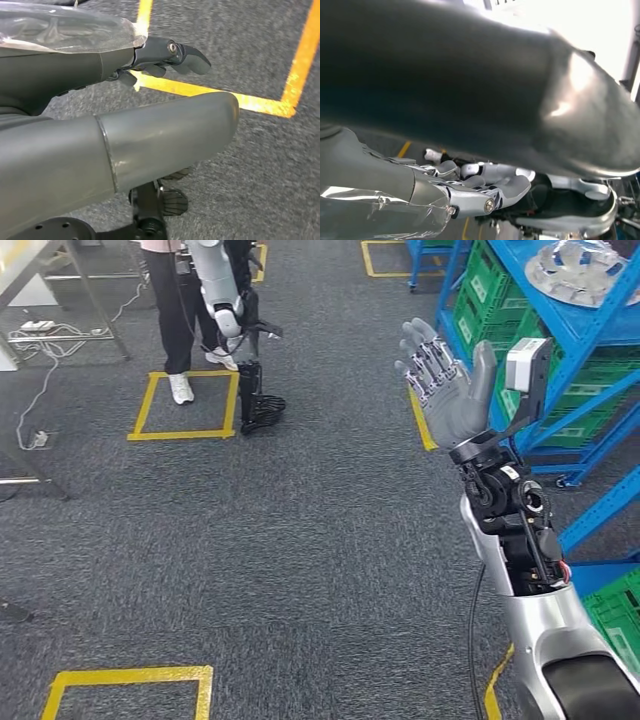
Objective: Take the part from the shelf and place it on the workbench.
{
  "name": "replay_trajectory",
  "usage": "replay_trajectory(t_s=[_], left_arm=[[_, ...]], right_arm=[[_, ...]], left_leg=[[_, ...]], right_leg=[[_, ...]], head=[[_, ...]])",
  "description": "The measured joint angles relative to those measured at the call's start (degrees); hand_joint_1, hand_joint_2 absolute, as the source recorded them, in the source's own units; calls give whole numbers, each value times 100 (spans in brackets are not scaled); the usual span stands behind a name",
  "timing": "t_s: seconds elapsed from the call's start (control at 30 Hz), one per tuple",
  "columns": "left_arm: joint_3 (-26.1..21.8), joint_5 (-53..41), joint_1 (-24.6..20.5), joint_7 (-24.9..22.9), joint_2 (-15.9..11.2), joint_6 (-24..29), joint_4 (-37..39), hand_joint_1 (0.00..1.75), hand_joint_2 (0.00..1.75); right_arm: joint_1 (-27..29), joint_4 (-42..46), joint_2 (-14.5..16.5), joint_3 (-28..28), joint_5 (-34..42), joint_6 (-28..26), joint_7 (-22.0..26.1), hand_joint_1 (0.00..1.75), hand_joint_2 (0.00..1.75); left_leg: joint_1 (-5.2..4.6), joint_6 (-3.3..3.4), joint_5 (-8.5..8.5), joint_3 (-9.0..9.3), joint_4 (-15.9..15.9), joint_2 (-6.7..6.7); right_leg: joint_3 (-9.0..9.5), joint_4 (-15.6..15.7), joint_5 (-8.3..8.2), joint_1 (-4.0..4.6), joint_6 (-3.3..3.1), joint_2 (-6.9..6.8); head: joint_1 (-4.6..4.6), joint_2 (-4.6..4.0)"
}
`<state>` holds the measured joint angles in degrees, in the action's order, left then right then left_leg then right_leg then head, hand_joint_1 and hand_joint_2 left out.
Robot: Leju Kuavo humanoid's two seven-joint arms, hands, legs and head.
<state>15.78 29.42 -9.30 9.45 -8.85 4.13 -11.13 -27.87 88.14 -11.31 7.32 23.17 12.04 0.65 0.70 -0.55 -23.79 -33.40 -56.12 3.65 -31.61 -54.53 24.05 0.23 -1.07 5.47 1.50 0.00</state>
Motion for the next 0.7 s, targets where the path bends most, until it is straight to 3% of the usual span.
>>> replay_trajectory(t_s=[0.03, 0.1, 0.13, 0.2, 0.27, 0.3, 0.33, 0.37, 0.4, 0.47, 0.53, 0.6, 0.7], left_arm=[[0, 0, -2, 0, -5, 1, 0, 0, 0], [0, 0, -7, -1, -4, 1, 0, 0, 0], [0, 0, -12, -1, -2, 1, -1, 0, 0], [0, 1, -24, -1, 4, 0, -2, 0, 0], [0, 7, -21, -5, 7, 1, -1, 0, 0], [0, 12, -17, -9, 8, 3, -1, 0, 0], [0, 18, -15, -14, 8, 4, 0, 0, 0], [0, 22, -15, -17, 9, 5, 0, 0, 0], [0, 25, -17, -18, 11, 7, -1, 0, 0], [0, 27, -21, -18, 14, 7, -2, 0, 0], [0, 30, -19, -19, 6, 10, -1, 0, 0], [0, 34, -16, -20, -2, 13, 1, 0, 0], [0, 38, -28, -20, -2, 13, -1, 0, 0]], right_arm=[[-8, -9, 2, 1, 0, 1, 2, 0, 0], [-15, -27, 5, -1, 0, 2, 5, 0, 0], [-17, -35, 6, -4, 0, 2, 9, 0, 0], [-49, -55, 5, -12, 0, 3, 24, 0, 0], [-83, -97, 7, -10, 0, 21, 63, 0, 0], [-89, -126, 7, -9, 0, 33, 89, 0, 0], [-92, -155, 7, -8, 0, 48, 112, 0, 0], [-101, -184, 7, -9, -1, 60, 133, 0, 0], [-118, -209, 7, -9, -7, 71, 149, 0, 0], [-178, -251, 7, -8, -30, 88, 175, 0, 0], [-237, -285, 8, -3, -61, 93, 189, 0, 0], [-263, -325, 9, -2, -84, 91, 199, 0, 0], [-291, -381, 9, -3, -121, 71, 229, 0, 0]], left_leg=[[-2, 9, 13, 60, 137, 57], [-5, 27, 8, 88, 179, -48], [1, 49, 13, 108, 201, -117], [18, 91, 20, 148, 246, -253], [8, 115, 7, 162, 250, -384], [4, 119, -1, 166, 248, -455], [3, 117, -12, 174, 246, -526], [4, 108, -27, 188, 244, -594], [6, 93, -45, 212, 242, -658], [-6, 45, -92, 268, 235, -776], [-32, -11, -126, 294, 225, -887], [-42, -59, -149, 305, 220, -1016], [-20, -129, -227, 313, 172, -1006]], right_leg=[[-24, -6, -1, -9, 27, 61], [-58, -2, -14, -29, 100, 192], [-88, -36, 15, -28, 134, 165], [-273, -419, 243, -18, 192, -87], [-666, -1259, 622, -40, 239, -395], [-846, -1625, 737, -58, 260, -461], [-939, -1801, 748, -76, 277, -495], [-907, -1726, 641, -94, 289, -520], [-747, -1399, 440, -108, 294, -569], [-315, -517, 93, -81, 288, -830], [-81, -67, 8, -27, 222, -1010], [-63, -43, 15, -5, 138, -905], [-60, -14, -15, -20, 74, -762]], head=[[2, 0], [7, 0], [6, 0], [61, 0], [129, 0], [151, 0], [167, 0], [190, 0], [217, 0], [261, 0], [260, 0], [227, 0], [196, 0]])
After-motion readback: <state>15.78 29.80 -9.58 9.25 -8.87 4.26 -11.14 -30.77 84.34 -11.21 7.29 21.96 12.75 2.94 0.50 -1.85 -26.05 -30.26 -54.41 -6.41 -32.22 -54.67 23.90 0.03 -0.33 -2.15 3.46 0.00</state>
